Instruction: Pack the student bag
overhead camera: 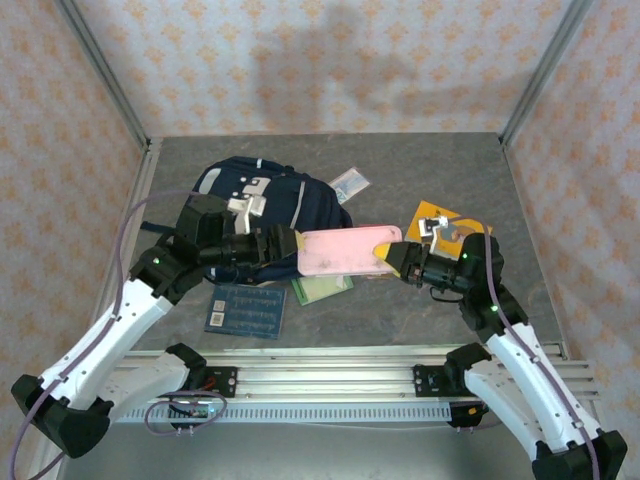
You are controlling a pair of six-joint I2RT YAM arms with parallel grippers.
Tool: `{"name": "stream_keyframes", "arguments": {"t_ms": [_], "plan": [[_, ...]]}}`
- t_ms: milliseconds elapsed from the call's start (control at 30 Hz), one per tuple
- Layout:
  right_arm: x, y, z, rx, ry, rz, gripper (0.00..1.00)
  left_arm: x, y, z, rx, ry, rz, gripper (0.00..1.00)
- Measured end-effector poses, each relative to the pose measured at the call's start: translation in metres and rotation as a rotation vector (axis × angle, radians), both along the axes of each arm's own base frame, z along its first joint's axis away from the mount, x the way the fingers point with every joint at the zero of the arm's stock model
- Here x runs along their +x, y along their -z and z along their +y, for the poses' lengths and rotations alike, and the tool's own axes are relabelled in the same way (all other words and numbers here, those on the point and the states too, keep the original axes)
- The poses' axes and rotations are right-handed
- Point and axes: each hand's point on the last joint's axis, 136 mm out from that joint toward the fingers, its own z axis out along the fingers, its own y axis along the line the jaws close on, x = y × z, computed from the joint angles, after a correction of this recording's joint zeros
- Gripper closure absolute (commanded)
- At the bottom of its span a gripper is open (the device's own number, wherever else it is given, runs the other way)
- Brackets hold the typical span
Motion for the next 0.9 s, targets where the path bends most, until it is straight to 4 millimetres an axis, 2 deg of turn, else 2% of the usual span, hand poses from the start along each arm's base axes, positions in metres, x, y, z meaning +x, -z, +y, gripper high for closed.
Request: {"name": "stream_keyframes", "arguments": {"t_ms": [133,233,333,467,633,767,900], "plan": [[0.005,0.016,-0.019,-0.133,0.118,-0.003,0.84,0.03,0.011,0.029,0.193,-0.161,-0.043,0.22],[0.004,0.026,-0.034,-0.225,0.194,-0.005,0.84,0.053,0.038,0.041,0.343,-0.225,-0.001,0.2],[0.002,0.033,-0.049,-0.31,0.256,-0.008,0.85,0.081,0.069,0.045,0.502,-0.245,0.064,0.16],[-0.002,0.034,-0.07,-0.425,0.328,-0.021,0.85,0.123,0.097,0.036,0.695,-0.224,0.094,0.11],[-0.006,0.041,-0.087,-0.521,0.378,-0.023,0.86,0.16,0.112,0.006,0.845,-0.156,0.053,0.06],[-0.009,0.05,-0.094,-0.567,0.391,-0.005,0.86,0.178,0.137,-0.013,0.946,-0.102,0.057,0.06],[-0.009,0.052,-0.096,-0.581,0.395,-0.004,0.86,0.184,0.173,-0.012,1.048,-0.072,0.104,0.07]]}}
